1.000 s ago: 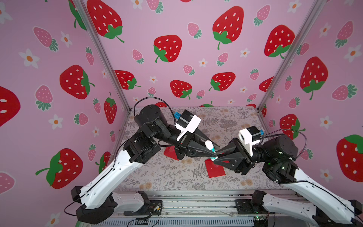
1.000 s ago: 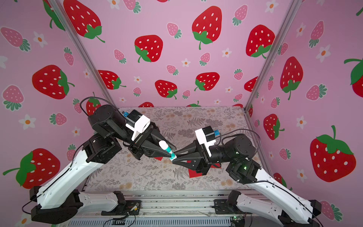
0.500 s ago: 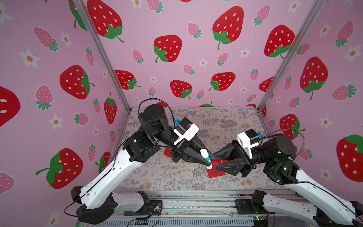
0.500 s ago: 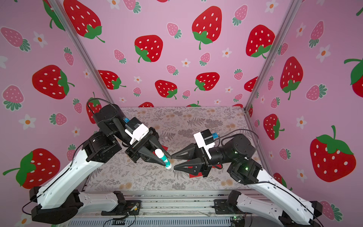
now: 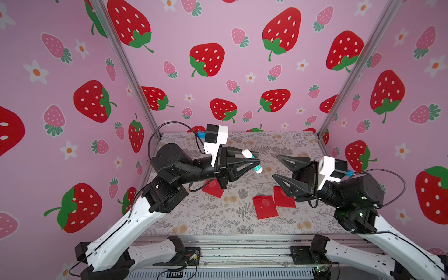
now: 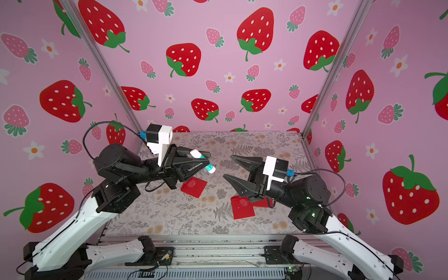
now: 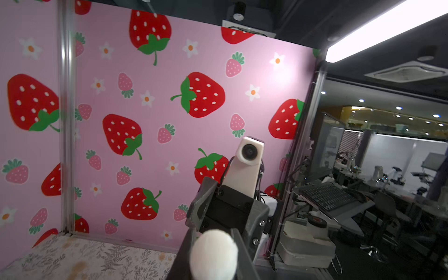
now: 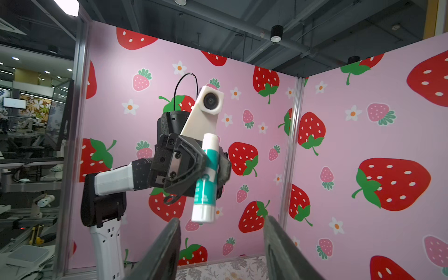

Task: Seal the envelope with a glue stick
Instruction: Unscrew the glue stick.

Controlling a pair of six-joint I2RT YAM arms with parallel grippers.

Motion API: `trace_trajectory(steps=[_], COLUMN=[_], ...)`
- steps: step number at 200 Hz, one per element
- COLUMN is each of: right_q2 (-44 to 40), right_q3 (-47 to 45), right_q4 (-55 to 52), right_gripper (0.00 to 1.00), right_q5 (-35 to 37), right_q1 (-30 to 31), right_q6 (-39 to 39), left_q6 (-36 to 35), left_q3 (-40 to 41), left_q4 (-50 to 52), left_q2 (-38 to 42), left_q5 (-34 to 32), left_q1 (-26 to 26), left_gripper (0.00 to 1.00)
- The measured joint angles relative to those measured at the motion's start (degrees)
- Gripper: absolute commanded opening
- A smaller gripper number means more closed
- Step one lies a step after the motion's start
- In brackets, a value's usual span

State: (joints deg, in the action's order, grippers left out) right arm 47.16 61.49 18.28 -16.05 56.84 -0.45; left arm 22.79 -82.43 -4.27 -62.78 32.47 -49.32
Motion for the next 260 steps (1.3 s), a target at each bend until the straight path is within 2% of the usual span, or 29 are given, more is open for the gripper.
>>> trace_trajectory(steps=[29,69,107,120,182,232,260], right_q2=[4.09,8.81,12.15,13.27,17.75,19.52,19.82], right_q3=[0.04,1.11,2.99,3.91,6.93,7.02,7.06], right_q4=[2.25,4.33,7.58,8.63,11.37,14.8,15.43], right_gripper=[0.56,0.56,0.53,0.47,0.36,0.27,0.15], right_q5=[1.81,5.31,7.32,7.69,8.96,10.23,10.86], right_q1=[0.0,0.0,0.0,0.0,0.0,0.02,0.0], right_q6=[-8.28,-19.08,-26.21,-28.15,-33.35,-34.6,-34.99], left_q6=[7.63,14.36,18.58,19.67,23.02,24.96,25.7], left_q3=[2.12,3.5,6.27,6.93,7.17,7.91,7.93], left_q4=[-2.32,-6.1,-8.7,-9.27,-12.07,-13.86,-14.73], left_q2=[-0.68,-0.24,0.28,0.28,0.17,0.02,-0.42], left_q5=[-8.13,-13.97,-18.49,-19.63,-22.53,-23.98,-24.39], left_q1=[0.04,0.04,0.07,0.11,0.39,0.68,0.72], left_gripper=[0.0,0.0,0.0,0.0,0.0,0.0,0.0])
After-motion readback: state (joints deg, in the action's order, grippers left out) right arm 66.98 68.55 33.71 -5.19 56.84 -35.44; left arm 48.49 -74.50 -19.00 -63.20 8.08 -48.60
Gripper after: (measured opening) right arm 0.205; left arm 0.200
